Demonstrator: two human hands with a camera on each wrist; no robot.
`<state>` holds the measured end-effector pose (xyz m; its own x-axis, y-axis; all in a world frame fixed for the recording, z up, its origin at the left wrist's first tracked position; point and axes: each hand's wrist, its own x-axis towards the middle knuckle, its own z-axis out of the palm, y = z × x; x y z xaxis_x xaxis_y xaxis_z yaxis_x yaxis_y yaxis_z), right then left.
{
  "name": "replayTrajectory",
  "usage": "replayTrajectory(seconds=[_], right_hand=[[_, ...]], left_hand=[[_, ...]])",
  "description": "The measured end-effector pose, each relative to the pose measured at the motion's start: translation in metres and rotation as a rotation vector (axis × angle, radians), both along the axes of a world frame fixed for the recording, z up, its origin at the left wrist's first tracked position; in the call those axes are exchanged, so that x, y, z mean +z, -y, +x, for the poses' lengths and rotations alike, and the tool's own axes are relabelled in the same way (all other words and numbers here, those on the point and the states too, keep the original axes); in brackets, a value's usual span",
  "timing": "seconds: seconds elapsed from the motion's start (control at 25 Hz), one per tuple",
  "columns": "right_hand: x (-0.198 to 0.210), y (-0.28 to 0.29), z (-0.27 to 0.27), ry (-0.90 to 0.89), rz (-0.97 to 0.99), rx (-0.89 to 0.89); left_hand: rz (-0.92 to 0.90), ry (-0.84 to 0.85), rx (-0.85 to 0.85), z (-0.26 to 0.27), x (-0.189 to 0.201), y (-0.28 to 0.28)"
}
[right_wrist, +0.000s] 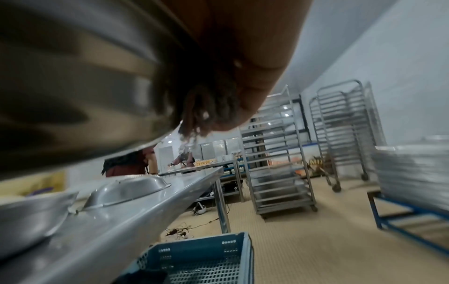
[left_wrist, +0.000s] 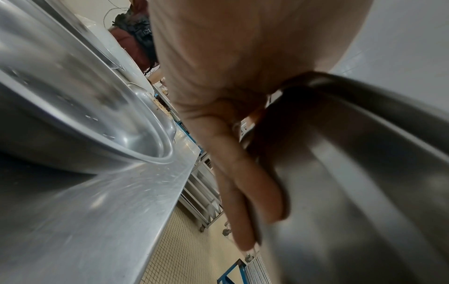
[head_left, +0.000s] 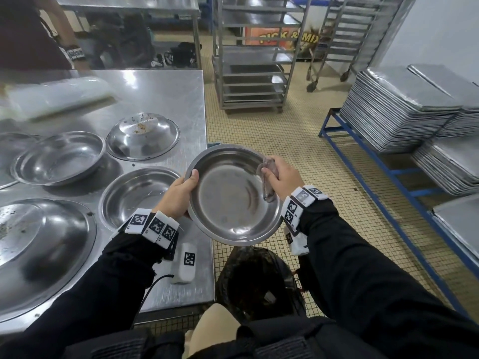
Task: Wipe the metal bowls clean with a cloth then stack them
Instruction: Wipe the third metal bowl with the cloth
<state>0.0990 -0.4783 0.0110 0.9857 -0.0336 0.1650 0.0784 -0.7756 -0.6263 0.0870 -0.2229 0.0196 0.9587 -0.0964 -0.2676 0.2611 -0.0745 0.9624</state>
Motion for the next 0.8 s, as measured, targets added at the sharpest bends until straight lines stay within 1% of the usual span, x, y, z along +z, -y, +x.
replayTrajectory(seconds=[0.16,0.32,0.4,0.44,0.48,0.56,0.64,0.72,0.8], right_hand=[[-0.007,-0.006,-0.016,-0.057,0.283,-0.178],[-0.01,-0.024,-0.032,-0.012,0.46,-0.413],[-0.009,-0.032,-0.038,-0.008,0.501,-0.482],[-0.005,-0.031,-0.039,-0.013,0.499,-0.488],[0.001,-0.028,-0.039,-0.027,0.483,-0.471],[0.018,-0.013,-0.039,-0.075,0.458,-0.392],[0.036,0.001,-0.04,-0.145,0.428,-0.276],[0.045,0.01,-0.037,-0.216,0.352,-0.175],[0.045,0.01,-0.037,-0.229,0.327,-0.139]], left_hand=[[-0.033,0.044,0.129,-0.001,-0.002,0.009],[-0.07,0.064,0.243,-0.003,-0.002,0.02],[-0.082,0.07,0.29,-0.007,0.0,0.026],[-0.091,0.066,0.286,-0.008,0.0,0.028],[-0.091,0.051,0.234,-0.01,0.0,0.028],[-0.12,0.006,0.015,-0.009,0.002,0.023],[-0.319,-0.023,-0.164,-0.006,-0.001,0.017],[-0.502,-0.022,-0.192,-0.006,-0.008,0.011],[-0.54,-0.085,-0.092,-0.008,-0.013,0.009]])
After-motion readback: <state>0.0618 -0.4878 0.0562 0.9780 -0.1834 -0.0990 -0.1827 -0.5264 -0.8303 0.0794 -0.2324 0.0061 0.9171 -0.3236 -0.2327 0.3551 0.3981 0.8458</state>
